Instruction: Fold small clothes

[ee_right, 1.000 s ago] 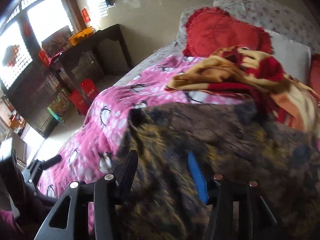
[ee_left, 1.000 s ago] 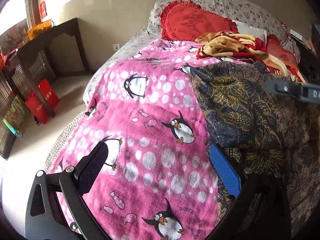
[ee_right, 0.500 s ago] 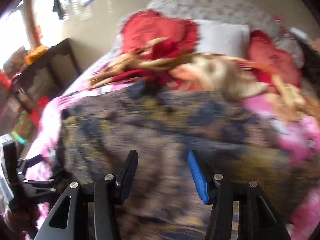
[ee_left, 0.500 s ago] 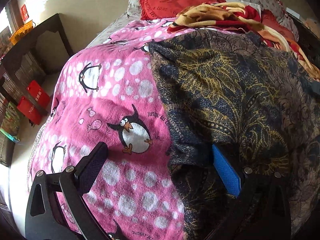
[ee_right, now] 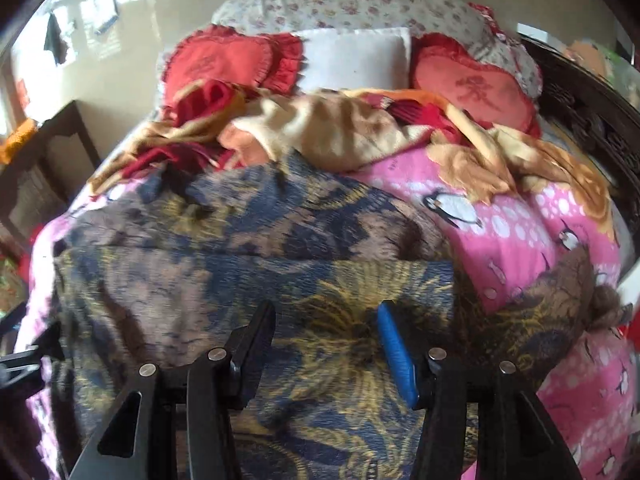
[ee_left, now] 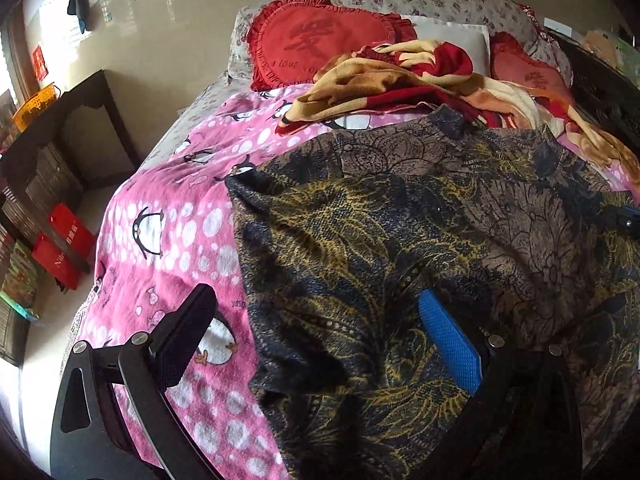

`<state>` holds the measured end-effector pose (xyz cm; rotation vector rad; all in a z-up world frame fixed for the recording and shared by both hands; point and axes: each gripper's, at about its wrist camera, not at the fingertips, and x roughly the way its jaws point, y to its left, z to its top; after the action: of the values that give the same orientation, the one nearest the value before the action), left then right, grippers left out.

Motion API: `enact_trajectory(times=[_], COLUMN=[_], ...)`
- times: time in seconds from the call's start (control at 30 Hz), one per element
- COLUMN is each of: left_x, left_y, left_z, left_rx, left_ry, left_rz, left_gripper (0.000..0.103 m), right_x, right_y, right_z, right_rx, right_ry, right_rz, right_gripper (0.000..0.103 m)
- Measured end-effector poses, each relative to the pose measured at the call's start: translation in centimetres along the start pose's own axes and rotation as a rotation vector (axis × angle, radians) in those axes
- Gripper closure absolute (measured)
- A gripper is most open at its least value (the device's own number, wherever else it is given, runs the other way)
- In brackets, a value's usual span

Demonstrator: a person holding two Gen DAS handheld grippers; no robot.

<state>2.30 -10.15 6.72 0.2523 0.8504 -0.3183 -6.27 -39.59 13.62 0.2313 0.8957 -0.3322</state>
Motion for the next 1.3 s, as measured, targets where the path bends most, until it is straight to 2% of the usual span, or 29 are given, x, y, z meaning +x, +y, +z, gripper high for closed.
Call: enact_trajectory(times=[0.17,0.5,0.67,0.83,0.97,1.1,1.2,1.3], left_x=[1.8,5.1,4.7,3.0,1.6,1.6,2.6,2.7], left_y=[-0.7,-0.7,-0.7,-0.8,-1.1,-2.0,-2.7,-3.2], left_z=[0.7,1.4,1.5,1.1,0.5,-0.6,-1.7,-2.3], left_rx=[-0.002,-0.030,-0.026,-0.026,-0.033,-0.022,0.004,0.037], left_ry=[0.013,0.084,0.083,0.060,0.046,0.067,0.113,0.112], left_rz=[-0.004,-0.026,-0.021,-0.038,-0.055,-0.058,-0.056,-0.033], left_gripper=[0.001,0.001,0.001,0.001,0.001,0.001,0.001,0.001], right_x=[0.9,4.5,2.4,-1.0,-0.7,1.7,1.5,-0.3], right_y=[0.0,-0.9,-0.6,0.3,0.9,0.7,1.0,0.1], right_z=[0.3,1.5,1.3,-0.7,-2.1,-3.0,-3.3,-3.6], right_rx=[-0.011,0.018,0.010,-0.016,-0.034,-0.024,-0.041,-0.014], right_ry=[-0.003,0.023,0.004,-0.048,-0.018,0.053,0.035,0.023], right_rz=[-0.044,-0.047,-0.049,-0.007,0.015,0.003,0.003,0.031], right_gripper=[0.052,0.051,0.051,0.051,0.051,0.050,0.046,0.046])
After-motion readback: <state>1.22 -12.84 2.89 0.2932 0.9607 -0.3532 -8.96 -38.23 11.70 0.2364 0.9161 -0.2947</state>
